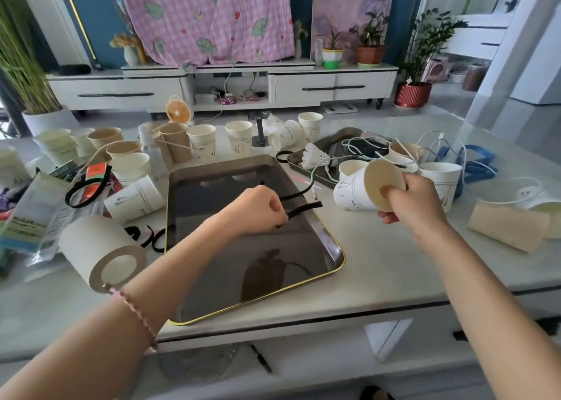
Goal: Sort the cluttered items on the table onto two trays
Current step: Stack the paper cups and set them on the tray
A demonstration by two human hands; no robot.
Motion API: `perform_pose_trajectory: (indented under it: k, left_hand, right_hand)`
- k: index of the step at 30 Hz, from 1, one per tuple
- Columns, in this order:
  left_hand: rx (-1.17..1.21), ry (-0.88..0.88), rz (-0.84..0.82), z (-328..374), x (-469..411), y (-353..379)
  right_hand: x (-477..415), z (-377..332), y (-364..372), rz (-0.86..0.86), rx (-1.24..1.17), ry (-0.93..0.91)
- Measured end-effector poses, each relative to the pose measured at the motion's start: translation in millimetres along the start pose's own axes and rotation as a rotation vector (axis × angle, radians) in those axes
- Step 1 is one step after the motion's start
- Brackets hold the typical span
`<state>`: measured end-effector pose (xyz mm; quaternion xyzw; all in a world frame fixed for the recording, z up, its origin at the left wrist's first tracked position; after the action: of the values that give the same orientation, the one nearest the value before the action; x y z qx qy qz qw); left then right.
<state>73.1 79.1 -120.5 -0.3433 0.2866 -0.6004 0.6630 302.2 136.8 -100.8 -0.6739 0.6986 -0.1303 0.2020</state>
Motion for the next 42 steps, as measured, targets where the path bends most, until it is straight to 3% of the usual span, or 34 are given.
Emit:
perform_pose_trajectory:
  k: [3,8,12,15,20,24,26,30,34,36,39,40,42]
  left_hand:
    - [-0.086,0.066,-0.028,15,-37,9]
    - [-0.235,0.019,-0.022,-5,-72,22]
    - [-0.184,0.124,0.18,17,-100,-21]
    - [-0.099,0.177,0.223,51,-135,-35]
    - [-0.111,0.07,0.033,58,-165,-15]
    - [0.343,-0.143,0.023,22,-124,-36]
    - [0.419,-0.216,-0.037,7,-84,-37]
    - [-0.008,-0.147,-0.378,-6,-3,5]
    - [-0.155,-0.142,-0.523,-12,33,30]
    - [-0.141,-0.16,-0.415,-15,32,11]
    - [-0.082,-0.148,0.059,-17,22,-42]
    - [-0.056,-0.097,0.148,-14,19,-48]
    - [0.057,0.019,0.175,-4,11,-40]
  right_hand:
    - [-4,1,8,-0.033,0.001,-0.021]
    - [-12,2,19,-0.102,0.068,-0.102]
    - [-12,1,11,-0.101,0.074,-0.145]
    - [-14,-1,12,-0.116,0.093,-0.177]
    - [-39,-11,34,-0.151,0.116,-0.197]
    - [-59,-24,40,-0.178,0.094,-0.228]
    - [-67,-29,43,-0.21,0.057,-0.212]
    - [-73,-31,61,-0.286,-0.039,-0.156]
    - [-60,-32,96,-0.401,0.052,-0.19]
    - [-50,-34,109,-0.464,0.123,-0.227]
    - [-36,-44,120,-0.516,0.123,-0.255]
    - [-30,-47,124,-0.531,0.097,-0.252]
    - [-17,-53,134,-0.58,0.01,-0.228]
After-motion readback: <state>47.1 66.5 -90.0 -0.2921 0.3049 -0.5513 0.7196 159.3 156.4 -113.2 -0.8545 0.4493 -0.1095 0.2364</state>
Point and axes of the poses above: each hand's wrist, its own x-axis away from the middle knuckle, its own y-axis out of the palm, z = x × y, the point moved 7 cm from there along -x, towards the middle knuckle, and after that the axes turned 5 degrees about x, right-handed, at the moved point
